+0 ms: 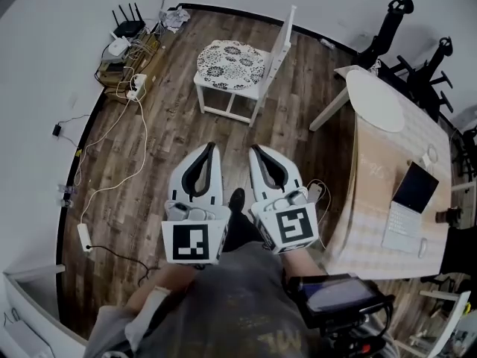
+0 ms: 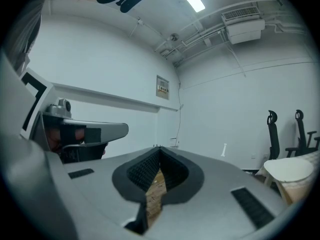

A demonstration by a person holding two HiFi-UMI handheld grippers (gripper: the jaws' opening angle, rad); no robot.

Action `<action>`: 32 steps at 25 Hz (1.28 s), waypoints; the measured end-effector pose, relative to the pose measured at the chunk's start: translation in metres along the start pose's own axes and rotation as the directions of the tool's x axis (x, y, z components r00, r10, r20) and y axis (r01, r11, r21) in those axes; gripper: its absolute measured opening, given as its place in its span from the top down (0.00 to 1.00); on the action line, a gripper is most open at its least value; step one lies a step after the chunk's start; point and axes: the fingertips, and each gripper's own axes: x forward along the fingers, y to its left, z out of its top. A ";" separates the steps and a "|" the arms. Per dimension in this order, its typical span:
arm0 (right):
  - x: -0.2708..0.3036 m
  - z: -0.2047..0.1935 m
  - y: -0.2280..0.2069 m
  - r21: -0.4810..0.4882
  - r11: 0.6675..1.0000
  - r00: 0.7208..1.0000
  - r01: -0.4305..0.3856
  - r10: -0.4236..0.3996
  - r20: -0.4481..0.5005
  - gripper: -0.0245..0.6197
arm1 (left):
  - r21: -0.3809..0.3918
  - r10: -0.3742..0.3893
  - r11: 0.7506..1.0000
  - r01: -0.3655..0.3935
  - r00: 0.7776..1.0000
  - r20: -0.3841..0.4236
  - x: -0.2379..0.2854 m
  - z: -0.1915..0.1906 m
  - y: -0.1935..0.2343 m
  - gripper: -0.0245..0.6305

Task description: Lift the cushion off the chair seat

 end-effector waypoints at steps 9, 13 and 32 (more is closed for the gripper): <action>0.090 -0.012 -0.050 0.007 1.000 1.000 -0.008 0.008 -0.005 0.96 | 0.029 0.019 0.999 -0.018 0.999 -0.036 0.092 -0.012 0.039 0.95; 0.132 -0.022 -0.092 0.028 1.000 0.999 0.010 -0.010 -0.031 0.96 | 0.063 0.011 0.998 -0.008 0.998 -0.054 0.151 -0.018 0.053 0.95; 0.273 0.004 -0.197 0.027 1.000 1.000 0.015 -0.015 0.008 0.96 | 0.094 0.017 0.995 -0.018 1.000 0.007 0.307 0.006 0.088 0.95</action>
